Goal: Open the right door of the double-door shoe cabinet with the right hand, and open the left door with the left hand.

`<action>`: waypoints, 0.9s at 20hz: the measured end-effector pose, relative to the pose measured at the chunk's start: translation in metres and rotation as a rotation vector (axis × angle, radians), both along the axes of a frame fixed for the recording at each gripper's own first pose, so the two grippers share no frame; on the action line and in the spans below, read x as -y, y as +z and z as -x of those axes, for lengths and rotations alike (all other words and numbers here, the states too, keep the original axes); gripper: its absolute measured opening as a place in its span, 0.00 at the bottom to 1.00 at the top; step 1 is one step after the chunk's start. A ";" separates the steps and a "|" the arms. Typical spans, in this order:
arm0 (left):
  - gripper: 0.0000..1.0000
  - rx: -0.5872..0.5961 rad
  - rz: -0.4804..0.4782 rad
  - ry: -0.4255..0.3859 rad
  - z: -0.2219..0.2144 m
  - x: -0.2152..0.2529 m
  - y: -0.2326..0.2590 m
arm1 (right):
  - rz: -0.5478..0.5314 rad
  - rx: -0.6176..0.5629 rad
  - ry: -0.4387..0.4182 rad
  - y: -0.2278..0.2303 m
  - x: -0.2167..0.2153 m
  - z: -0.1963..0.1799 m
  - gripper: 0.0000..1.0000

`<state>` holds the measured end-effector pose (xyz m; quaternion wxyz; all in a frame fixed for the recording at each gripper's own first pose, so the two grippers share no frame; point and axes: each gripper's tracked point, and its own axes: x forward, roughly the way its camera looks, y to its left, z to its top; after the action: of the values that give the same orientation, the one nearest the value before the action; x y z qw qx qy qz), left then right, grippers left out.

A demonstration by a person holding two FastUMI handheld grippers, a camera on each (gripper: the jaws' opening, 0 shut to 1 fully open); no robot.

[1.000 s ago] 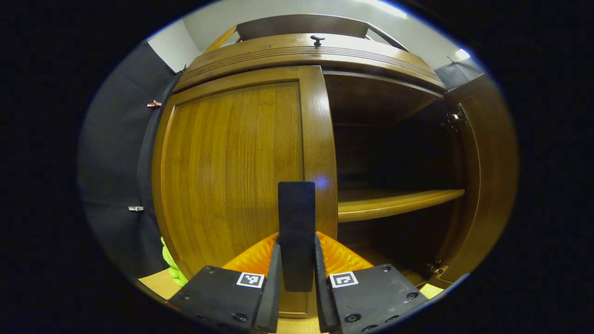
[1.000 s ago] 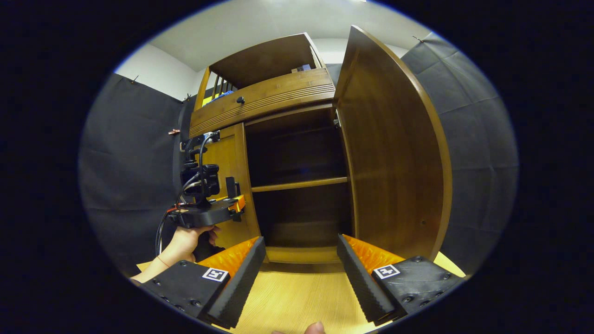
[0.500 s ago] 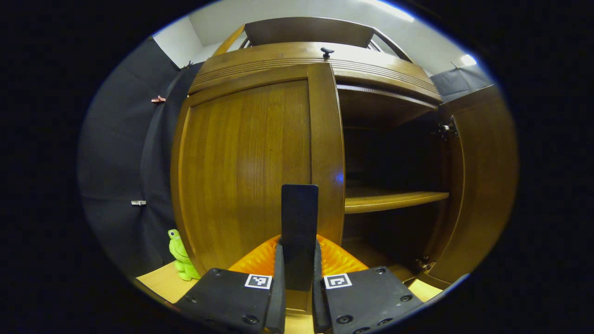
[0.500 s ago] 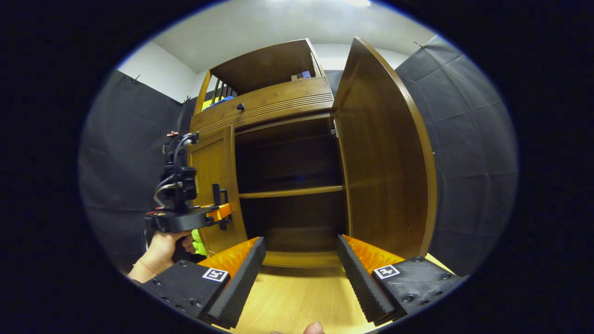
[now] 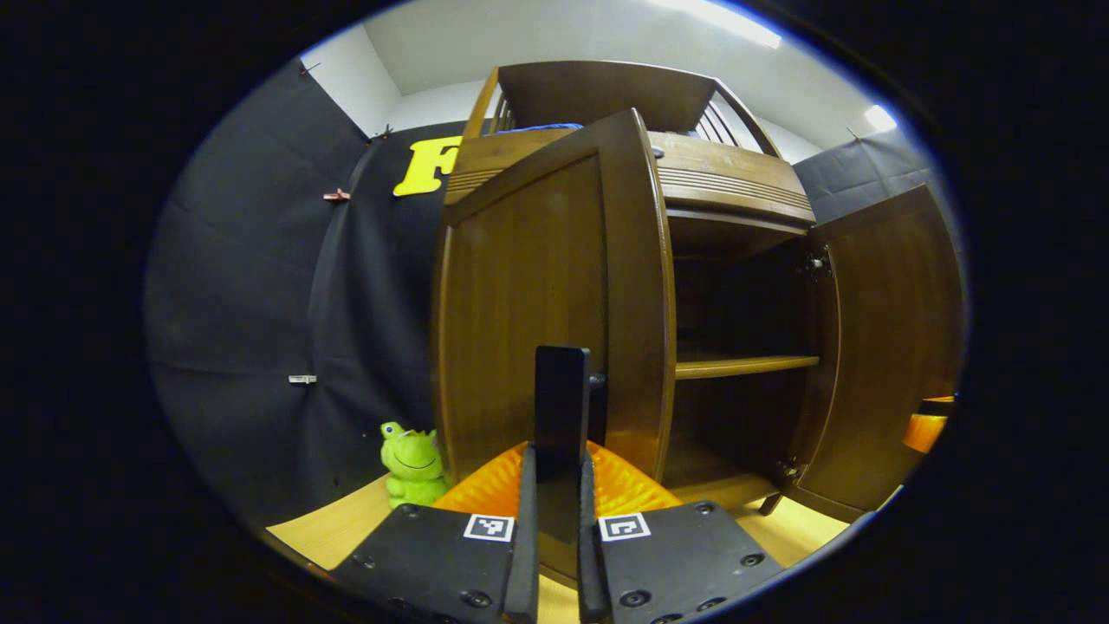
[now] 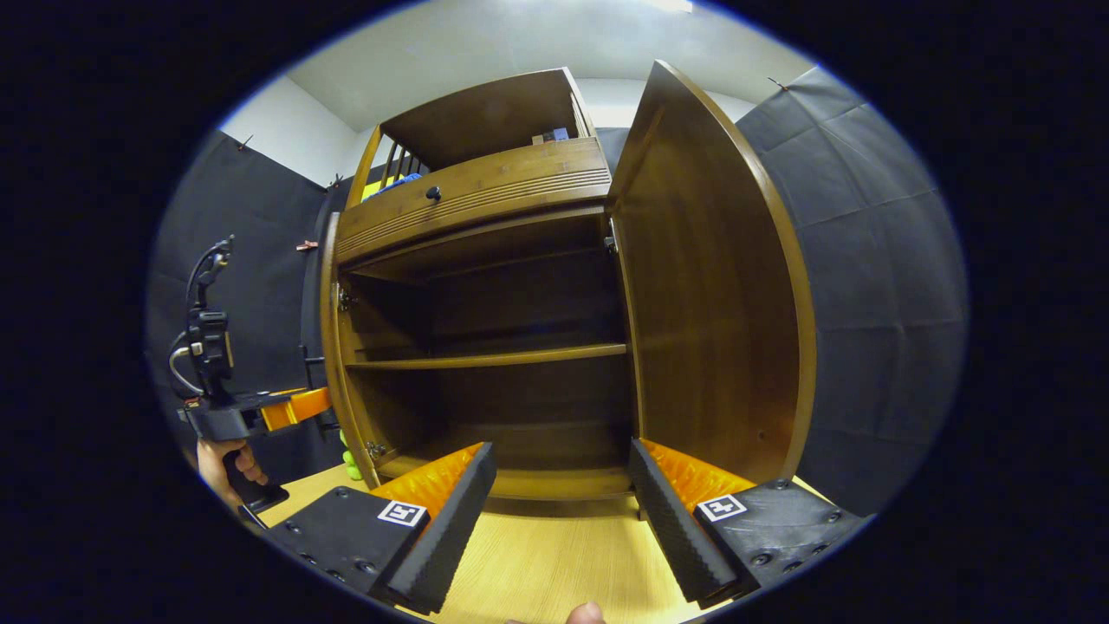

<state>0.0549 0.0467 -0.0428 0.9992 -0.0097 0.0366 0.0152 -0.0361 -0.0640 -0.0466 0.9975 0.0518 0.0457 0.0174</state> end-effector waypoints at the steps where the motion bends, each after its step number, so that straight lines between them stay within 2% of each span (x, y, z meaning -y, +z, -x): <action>1: 0.21 0.005 -0.004 0.013 0.006 -0.008 0.001 | 0.003 0.001 0.006 -0.004 -0.002 0.004 0.98; 11: 0.12 0.014 -0.016 0.113 0.043 -0.082 0.005 | 0.031 0.005 0.060 -0.006 -0.037 0.008 0.98; 15: 0.08 0.017 -0.005 0.124 0.055 -0.103 0.007 | 0.025 0.003 0.071 -0.007 -0.050 0.007 0.98; 16: 0.10 0.013 -0.012 0.135 0.060 -0.110 0.005 | 0.020 0.003 0.076 -0.006 -0.054 0.008 0.98; 18: 0.08 0.009 -0.028 0.168 0.068 -0.126 0.004 | 0.006 0.009 0.092 -0.005 -0.064 0.011 0.98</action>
<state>-0.0136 0.1723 -0.0387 0.9946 0.0011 0.0311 0.0994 -0.0466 0.0000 -0.0518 0.9959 0.0466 0.0436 0.0634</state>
